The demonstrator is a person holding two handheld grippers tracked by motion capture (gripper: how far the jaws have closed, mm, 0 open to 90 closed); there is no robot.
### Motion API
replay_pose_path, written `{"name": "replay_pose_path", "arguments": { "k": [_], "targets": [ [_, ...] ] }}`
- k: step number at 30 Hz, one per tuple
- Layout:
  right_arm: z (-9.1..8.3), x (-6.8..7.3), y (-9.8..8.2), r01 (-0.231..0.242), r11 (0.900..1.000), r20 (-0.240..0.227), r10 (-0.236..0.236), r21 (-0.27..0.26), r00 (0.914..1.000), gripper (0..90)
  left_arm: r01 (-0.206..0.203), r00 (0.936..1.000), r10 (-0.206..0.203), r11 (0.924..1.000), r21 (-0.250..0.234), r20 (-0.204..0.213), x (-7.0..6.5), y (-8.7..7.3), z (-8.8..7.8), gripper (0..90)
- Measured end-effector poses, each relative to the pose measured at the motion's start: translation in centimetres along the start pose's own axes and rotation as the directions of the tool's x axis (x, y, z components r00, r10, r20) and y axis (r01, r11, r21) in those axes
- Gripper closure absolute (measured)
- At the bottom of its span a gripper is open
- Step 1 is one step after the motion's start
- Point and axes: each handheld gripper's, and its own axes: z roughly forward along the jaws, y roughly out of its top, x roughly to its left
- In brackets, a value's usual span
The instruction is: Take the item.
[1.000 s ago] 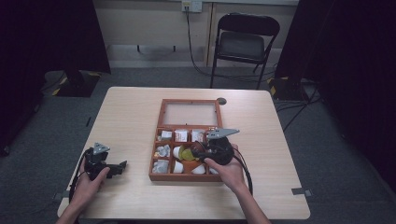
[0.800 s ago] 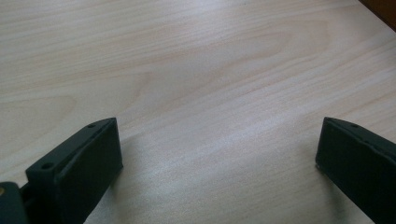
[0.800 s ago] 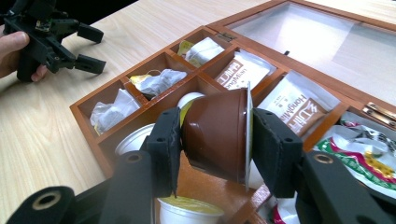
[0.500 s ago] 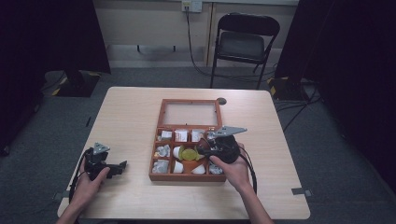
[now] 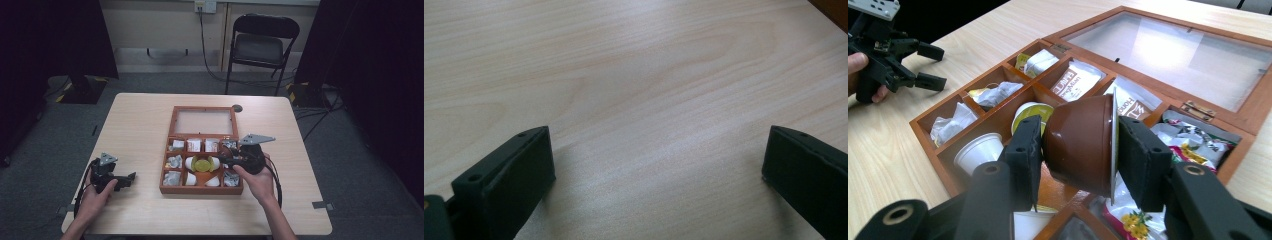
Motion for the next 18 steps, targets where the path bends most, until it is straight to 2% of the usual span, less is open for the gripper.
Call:
{"name": "replay_pose_path", "arguments": {
  "k": [8, 18],
  "targets": [
    [-1.3, -1.0, 0.2, -0.019, 0.999, 0.018, 0.020, -0.028, 0.9996, 54.6, 0.000, 1.0000, 0.000, 1.0000, 0.000, 0.000, 0.0, 0.0, 0.0, 0.0],
    [-1.9, -2.1, 0.2, -0.034, 0.999, 0.036, 0.035, -0.041, 0.9987, 54.6, 0.000, 1.0000, 0.000, 1.0000, 0.000, 0.000, 0.0, 0.0, 0.0, 0.0]
  ]
}}
